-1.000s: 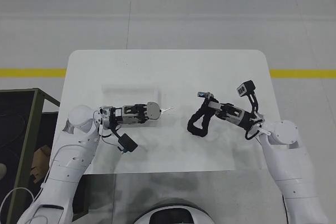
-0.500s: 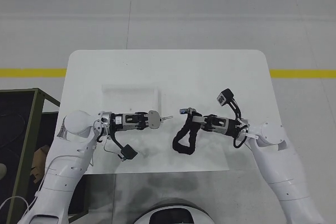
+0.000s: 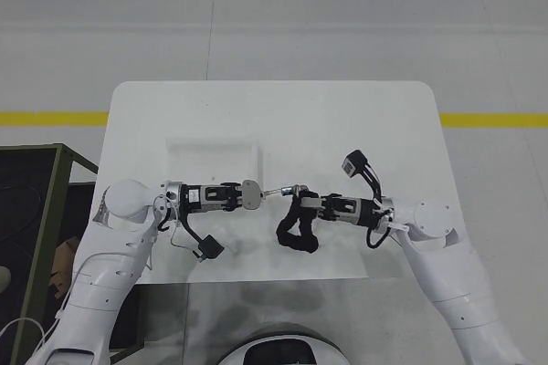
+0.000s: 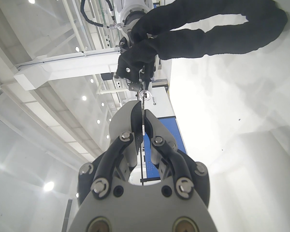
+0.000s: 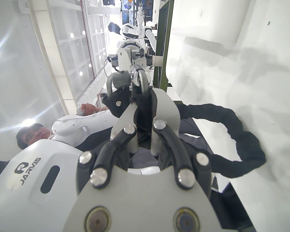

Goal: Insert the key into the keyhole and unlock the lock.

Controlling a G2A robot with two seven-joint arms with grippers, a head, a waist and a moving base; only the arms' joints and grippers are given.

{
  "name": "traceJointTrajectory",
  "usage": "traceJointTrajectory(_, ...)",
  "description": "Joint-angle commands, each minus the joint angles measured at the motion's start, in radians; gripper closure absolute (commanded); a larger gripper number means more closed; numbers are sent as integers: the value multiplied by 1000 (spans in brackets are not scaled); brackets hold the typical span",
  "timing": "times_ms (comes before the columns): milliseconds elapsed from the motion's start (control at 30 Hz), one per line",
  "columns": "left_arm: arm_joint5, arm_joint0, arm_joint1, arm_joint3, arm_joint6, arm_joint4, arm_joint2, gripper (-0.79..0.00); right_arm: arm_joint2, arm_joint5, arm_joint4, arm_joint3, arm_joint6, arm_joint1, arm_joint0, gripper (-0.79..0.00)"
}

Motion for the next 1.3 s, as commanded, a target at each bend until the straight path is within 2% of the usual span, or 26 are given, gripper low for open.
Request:
traceJointTrajectory(0, 0, -3, 1, 2, 2, -3, 3, 0, -4, -2, -5, 1, -2, -1, 2, 0)
traceJointTrajectory(433, -6, -15, 10, 17, 30, -8, 9, 0, 3, 2, -6, 7, -9, 0, 15, 0)
traceJointTrajectory(800, 0, -26, 21, 20, 94, -28, -4, 0, 4, 12, -25, -14, 60, 7, 28, 0)
traceJointTrajectory(1200, 7, -27, 25, 22, 88, -17, -8, 0, 3, 14, -43, -27, 60, 9, 11, 0)
traceJointTrajectory(1267, 9, 9, 27, -16, 70, -4, -7, 0, 16, 10, -71, -65, 31, 13, -20, 0)
